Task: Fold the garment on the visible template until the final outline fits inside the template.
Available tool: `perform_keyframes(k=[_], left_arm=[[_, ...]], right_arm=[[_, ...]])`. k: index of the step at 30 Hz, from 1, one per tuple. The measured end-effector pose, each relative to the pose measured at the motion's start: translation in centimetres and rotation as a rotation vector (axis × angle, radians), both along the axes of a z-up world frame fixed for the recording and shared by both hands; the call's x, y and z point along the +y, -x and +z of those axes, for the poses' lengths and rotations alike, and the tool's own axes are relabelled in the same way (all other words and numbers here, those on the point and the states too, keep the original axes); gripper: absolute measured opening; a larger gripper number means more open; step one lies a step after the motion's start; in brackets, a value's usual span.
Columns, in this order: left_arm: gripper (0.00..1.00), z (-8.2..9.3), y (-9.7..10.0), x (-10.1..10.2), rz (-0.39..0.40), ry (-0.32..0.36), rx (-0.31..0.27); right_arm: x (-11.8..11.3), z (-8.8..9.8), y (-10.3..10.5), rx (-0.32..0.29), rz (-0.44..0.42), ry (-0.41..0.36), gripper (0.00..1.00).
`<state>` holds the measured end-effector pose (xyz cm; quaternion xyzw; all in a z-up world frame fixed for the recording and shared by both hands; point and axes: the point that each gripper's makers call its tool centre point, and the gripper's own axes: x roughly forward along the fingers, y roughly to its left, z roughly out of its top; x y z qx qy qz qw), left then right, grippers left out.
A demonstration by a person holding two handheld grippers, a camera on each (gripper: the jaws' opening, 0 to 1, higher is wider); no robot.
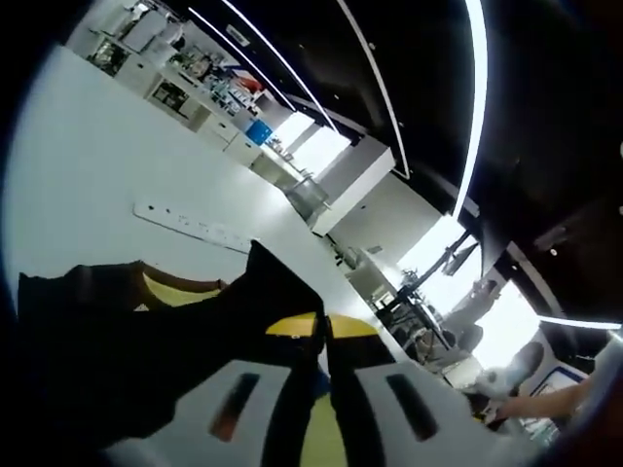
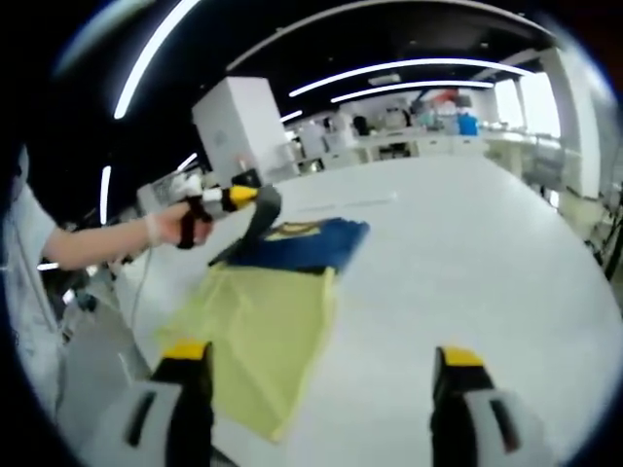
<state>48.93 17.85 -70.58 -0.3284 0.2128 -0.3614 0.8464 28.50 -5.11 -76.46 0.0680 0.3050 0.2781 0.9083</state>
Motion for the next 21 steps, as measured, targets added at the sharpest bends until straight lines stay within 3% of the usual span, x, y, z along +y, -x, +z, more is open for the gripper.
perform_keyframes(k=[7, 14, 21], left_arm=[[0.00, -0.8, 0.3, -3.2, -0.048, 0.007, 0.010], [0.00, -3.3, 1.6, -5.6, -0.110, -0.039, 0.037], [0.00, -5.3, 2.4, -7.9, -0.148, -0.040, 0.074]], right_arm=[[-0.4, -0.2, 0.4, 0.009, -0.016, -0.001, 0.93], [-0.9, -0.4, 0.7, 0.016, -0.031, -0.006, 0.93], [-0.6, -0.3, 0.9, 0.019, -0.039, -0.014, 0.93]])
